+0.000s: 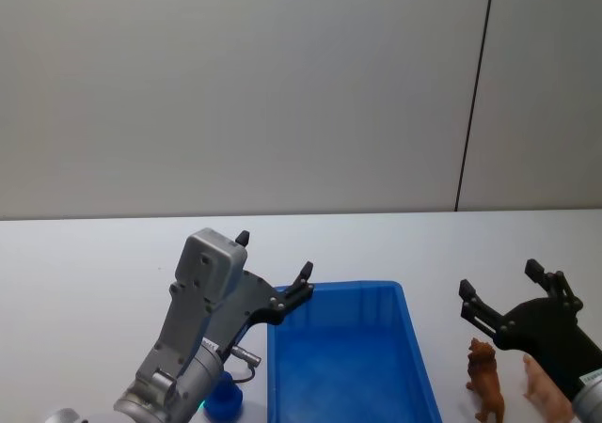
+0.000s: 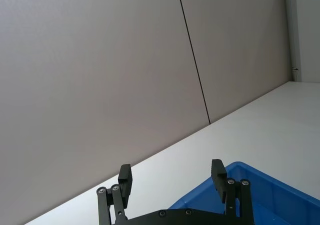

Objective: Pick up the two dolls from the table and place them into the box.

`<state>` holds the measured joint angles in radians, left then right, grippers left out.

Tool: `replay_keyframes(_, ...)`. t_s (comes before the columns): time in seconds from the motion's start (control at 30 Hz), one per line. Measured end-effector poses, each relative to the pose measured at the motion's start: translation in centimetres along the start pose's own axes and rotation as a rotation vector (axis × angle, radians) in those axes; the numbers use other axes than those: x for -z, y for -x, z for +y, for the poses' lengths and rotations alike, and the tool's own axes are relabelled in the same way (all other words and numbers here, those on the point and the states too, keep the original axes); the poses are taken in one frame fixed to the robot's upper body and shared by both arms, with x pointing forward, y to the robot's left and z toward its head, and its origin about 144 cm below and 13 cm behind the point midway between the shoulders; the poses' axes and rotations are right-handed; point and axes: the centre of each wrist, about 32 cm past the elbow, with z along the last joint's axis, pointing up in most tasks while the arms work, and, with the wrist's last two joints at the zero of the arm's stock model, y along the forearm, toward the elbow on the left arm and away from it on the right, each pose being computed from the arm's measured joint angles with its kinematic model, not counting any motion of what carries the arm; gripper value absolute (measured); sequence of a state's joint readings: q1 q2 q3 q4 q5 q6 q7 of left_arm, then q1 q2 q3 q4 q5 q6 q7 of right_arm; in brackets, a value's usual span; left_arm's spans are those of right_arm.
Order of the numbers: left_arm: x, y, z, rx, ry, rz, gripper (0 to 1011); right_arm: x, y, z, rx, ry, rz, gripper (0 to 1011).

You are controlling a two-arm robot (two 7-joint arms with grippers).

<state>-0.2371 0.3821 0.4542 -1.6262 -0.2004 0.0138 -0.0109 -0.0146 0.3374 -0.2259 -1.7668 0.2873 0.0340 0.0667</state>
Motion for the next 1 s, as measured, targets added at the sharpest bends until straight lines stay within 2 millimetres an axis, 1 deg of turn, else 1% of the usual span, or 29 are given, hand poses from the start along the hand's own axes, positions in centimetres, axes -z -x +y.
replay_keyframes(1.0,0.0,0.0,0.0,0.0,0.0,0.0,1001,0.0,0.0,0.0,0.0,0.0,0.0,1001)
